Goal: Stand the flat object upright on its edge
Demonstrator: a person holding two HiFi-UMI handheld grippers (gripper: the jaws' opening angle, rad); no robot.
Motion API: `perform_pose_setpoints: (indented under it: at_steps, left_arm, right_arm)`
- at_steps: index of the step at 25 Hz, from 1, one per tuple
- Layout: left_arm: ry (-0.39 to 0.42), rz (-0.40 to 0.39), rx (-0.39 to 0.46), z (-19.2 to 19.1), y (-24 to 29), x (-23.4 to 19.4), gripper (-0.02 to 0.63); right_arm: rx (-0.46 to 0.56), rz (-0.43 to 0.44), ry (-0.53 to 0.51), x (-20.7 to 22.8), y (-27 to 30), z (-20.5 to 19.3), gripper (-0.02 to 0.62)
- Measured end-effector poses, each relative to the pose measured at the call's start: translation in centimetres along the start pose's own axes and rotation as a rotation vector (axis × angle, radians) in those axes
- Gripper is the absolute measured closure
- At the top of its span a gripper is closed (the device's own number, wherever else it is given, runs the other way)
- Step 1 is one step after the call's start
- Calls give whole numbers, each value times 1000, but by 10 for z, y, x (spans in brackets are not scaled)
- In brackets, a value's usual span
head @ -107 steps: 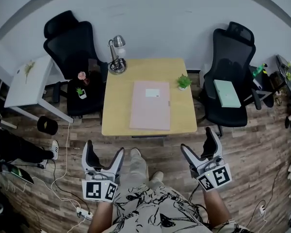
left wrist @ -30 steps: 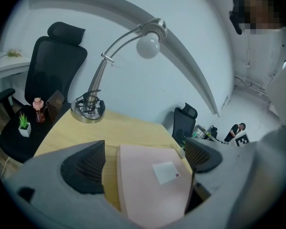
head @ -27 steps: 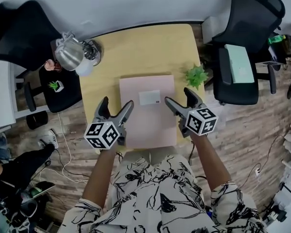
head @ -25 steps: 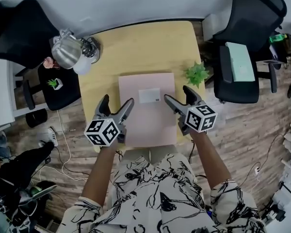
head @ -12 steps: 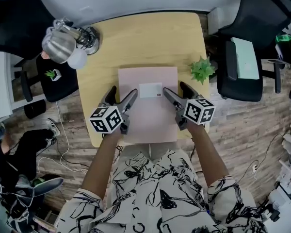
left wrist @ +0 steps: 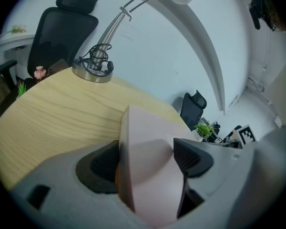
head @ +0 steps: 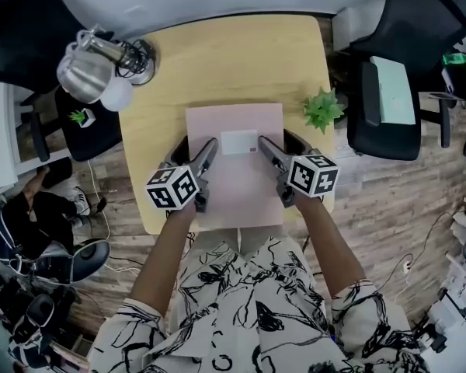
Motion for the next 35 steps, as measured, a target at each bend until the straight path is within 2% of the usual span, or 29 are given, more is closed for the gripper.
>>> perform_pose_setpoints:
  at_steps: [5, 11, 17, 24, 35]
  left_arm:
    - [22, 25, -13, -1, 2, 0, 263]
    - [-5, 9, -49, 4, -2, -1, 272]
    - [31, -26, -49, 17, -17, 8, 282]
    - [107, -81, -2, 46, -36, 25, 284]
    - [244, -137, 93, 94, -58, 60, 288]
  right_arm:
    - [-2, -19, -5, 1, 1, 0, 289]
    - [5, -7, 33, -2, -2, 3, 307]
    - [16, 20, -19, -16, -13, 13, 310]
    - [50, 42, -101, -44, -29, 37, 310]
    - [167, 63, -266, -84, -56, 81, 313]
Point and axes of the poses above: the fingertips, and each gripper's own axes: y forward along the fingers, x to its right, z out of its top, the point moved 7 cm from there along -y, backward along the fingers, and after that the axes turned 10 degrees about x, right-handed, at the moved point
